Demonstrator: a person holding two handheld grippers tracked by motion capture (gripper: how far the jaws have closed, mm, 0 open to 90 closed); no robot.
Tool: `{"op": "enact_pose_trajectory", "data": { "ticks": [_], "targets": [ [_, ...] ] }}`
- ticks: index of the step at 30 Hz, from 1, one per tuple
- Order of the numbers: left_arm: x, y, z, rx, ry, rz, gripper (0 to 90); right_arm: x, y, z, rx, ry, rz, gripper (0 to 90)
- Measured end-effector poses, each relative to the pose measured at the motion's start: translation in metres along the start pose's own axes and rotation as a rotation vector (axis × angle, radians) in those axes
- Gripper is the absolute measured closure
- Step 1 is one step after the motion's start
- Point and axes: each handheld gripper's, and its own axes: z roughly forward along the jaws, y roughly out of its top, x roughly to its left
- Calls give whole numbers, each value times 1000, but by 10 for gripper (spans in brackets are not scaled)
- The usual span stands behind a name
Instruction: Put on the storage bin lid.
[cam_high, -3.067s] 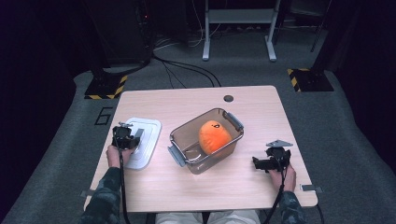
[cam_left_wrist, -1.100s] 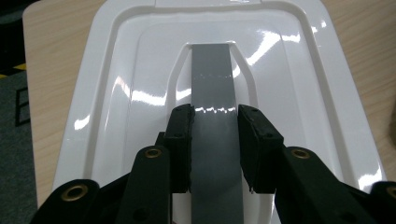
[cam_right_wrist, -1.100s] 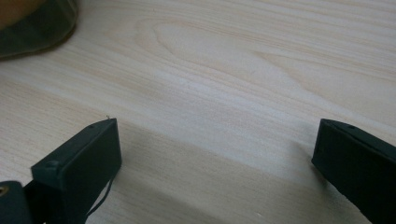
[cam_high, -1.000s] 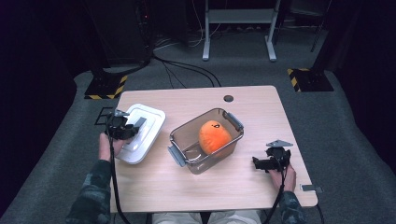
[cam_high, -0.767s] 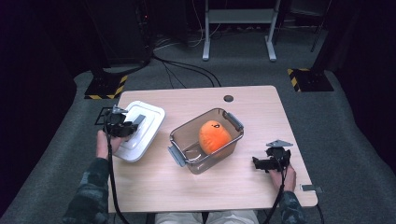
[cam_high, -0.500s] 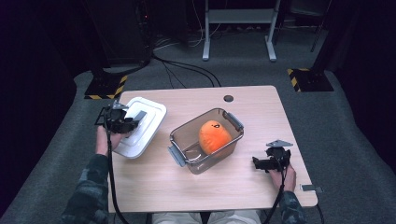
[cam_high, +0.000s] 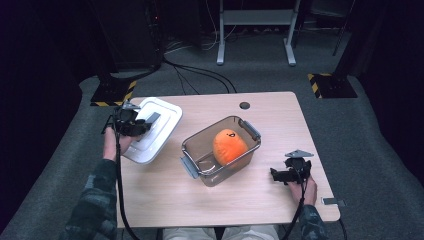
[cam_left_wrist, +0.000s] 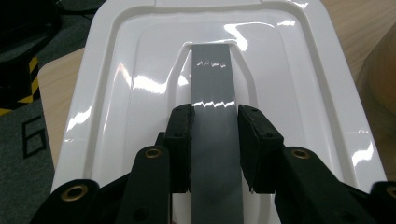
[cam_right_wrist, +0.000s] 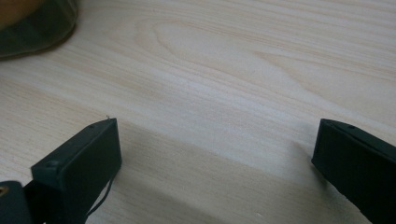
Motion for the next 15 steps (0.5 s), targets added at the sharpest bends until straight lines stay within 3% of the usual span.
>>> {"op": "enact_pose_trajectory", "data": {
  "ticks": [15],
  "targets": [
    [-12,23,-10,-24,-40,38,667,0,0,0,0,0,0,4]
  ]
}}
